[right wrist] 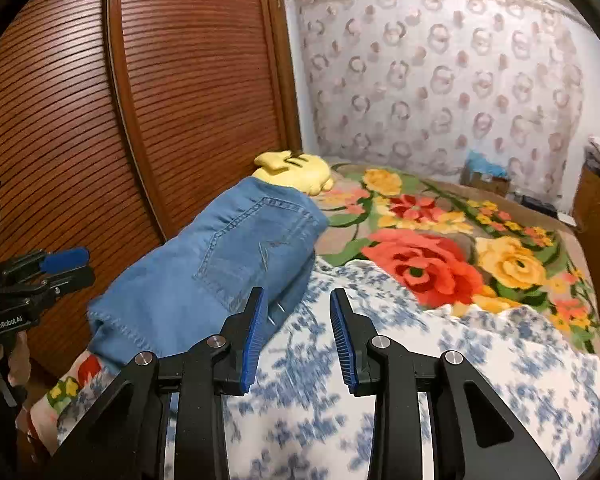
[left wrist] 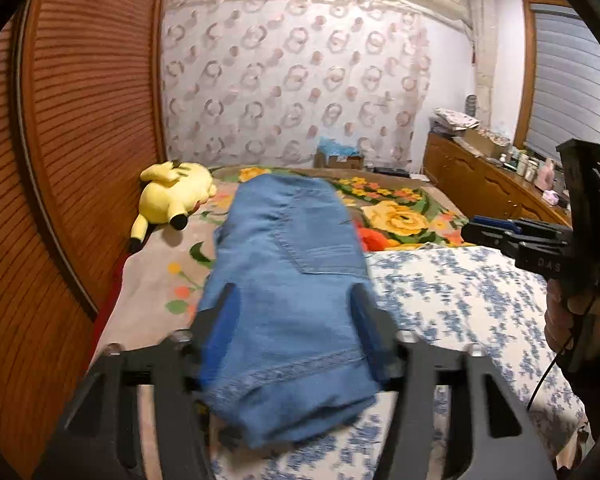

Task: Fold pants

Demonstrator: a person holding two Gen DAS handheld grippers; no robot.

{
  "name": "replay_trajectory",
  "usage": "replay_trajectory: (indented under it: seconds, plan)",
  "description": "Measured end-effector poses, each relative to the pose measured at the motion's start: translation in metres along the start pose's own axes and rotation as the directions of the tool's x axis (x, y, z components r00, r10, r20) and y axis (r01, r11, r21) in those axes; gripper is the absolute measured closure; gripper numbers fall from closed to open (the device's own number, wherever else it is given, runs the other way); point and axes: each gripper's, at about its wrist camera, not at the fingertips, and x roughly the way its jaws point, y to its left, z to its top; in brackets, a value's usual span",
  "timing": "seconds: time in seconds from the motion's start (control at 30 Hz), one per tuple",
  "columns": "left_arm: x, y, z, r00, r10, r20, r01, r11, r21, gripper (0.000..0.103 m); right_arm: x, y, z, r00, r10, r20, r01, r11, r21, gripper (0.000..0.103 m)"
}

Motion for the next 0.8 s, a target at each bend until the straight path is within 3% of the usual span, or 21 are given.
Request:
replay_trajectory:
  seconds: [0.07,0.57,0.63,0.8]
  plan:
    - [-0.008,-0.012,0.000,1.000,-0.012,0.020,0.012,1.000,0.011,0.022,-0.021,-0.002,-0.008,1.000,-0.015,0.018,0.015,1.000,0.007,0.069]
    - [-0.035,-0.084,-0.017,0.998,-0.044,0.046,0.041,0.997,0.062,0.022,-0.131,0.012,-0.079,0.989,-0.123,0.082,0.118,0.991,0.055,0.069]
    - [-0.038,-0.093,-0.023,0.997,-0.053,0.047,0.050,0.997,0.061,0.022,-0.144,0.017,-0.086,0.985,-0.147,0.094,0.142,0.988,0.064,0.059]
    - [-0.048,-0.113,-0.032,0.997,-0.057,0.061,0.053,0.997,0.059,0.022,-0.175,0.026,-0.103,0.973,-0.202,0.116,0.192,0.977,0.089,0.051]
